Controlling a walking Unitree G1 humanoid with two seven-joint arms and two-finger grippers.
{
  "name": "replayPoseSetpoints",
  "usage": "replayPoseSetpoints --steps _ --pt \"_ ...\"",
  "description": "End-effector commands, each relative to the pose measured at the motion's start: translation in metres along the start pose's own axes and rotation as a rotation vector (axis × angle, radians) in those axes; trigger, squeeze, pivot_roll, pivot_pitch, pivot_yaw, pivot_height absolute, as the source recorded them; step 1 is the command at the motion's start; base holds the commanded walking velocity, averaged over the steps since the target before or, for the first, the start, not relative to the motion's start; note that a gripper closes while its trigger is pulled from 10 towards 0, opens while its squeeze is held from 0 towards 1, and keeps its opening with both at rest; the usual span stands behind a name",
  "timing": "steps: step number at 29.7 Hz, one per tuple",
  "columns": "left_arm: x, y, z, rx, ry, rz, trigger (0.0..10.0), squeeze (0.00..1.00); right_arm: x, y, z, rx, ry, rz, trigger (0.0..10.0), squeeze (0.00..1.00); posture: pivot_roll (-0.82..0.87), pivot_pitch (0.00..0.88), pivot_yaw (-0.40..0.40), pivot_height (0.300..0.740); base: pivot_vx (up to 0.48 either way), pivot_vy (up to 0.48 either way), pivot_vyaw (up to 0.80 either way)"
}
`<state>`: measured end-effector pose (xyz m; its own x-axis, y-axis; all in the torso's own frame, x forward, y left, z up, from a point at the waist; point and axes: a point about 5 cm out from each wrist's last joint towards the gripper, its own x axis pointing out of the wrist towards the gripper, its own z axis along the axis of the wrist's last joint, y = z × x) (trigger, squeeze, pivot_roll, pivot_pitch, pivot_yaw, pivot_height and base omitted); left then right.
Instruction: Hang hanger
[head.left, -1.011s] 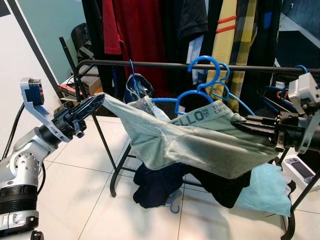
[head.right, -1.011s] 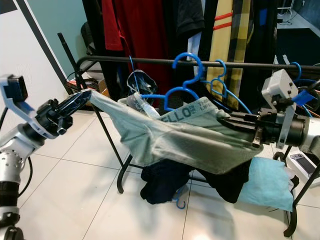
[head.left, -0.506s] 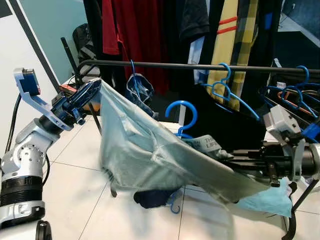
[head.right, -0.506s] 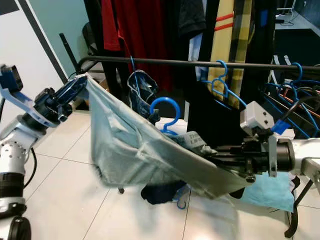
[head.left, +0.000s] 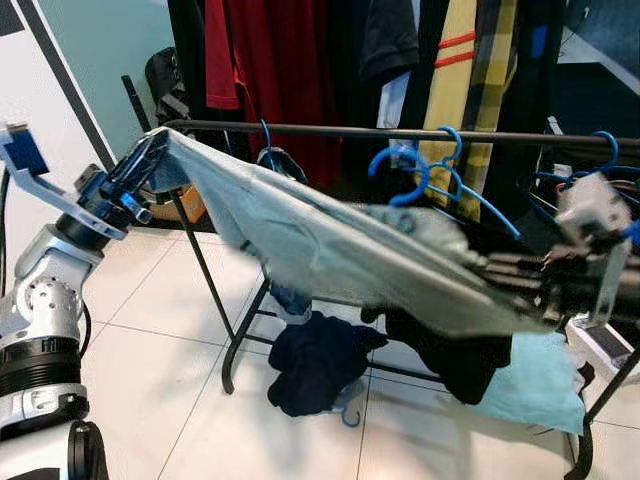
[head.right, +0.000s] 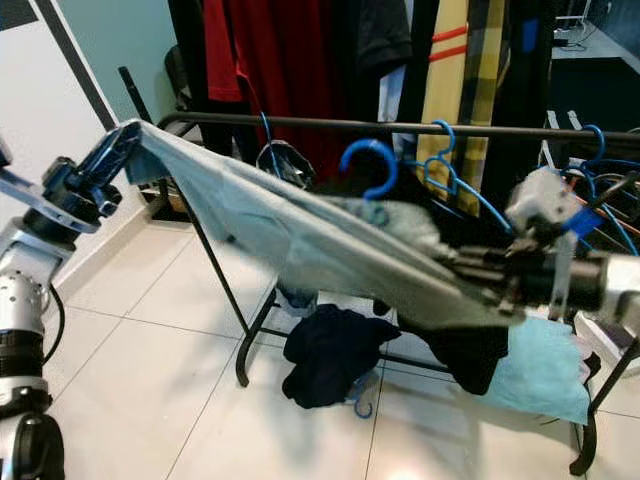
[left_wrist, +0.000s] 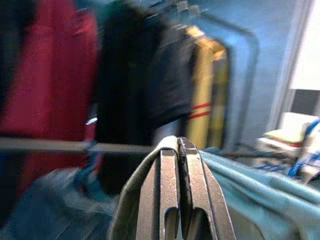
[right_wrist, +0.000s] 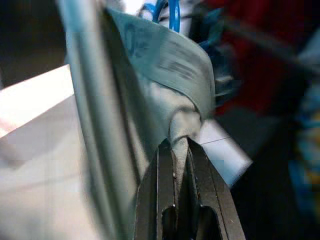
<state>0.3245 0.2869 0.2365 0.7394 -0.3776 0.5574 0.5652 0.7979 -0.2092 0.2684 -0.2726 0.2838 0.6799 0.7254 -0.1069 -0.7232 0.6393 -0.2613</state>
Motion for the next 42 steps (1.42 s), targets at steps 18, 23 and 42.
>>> replayPoseSetpoints --steps 18,23,42 --pt "-0.046 -0.015 -0.089 -0.057 0.396 -0.008 2.7 0.0 0.004 -0.011 0.009 -0.011 -0.106 -0.07 10.0 0.0 -0.15 0.0 0.125 0.74 0.0 0.0 0.0" --pt "-0.046 -0.041 -0.101 -0.158 0.484 -0.222 10.0 0.26 0.014 -0.006 -0.01 -0.044 0.045 -0.057 10.0 0.0 -0.15 0.0 0.124 0.74 0.0 0.0 0.0" --pt "0.014 -0.085 -0.015 0.019 0.418 -0.726 10.0 1.0 0.025 0.023 -0.018 -0.16 0.286 0.288 10.0 0.0 -0.15 0.0 0.119 0.74 0.0 0.0 0.0"
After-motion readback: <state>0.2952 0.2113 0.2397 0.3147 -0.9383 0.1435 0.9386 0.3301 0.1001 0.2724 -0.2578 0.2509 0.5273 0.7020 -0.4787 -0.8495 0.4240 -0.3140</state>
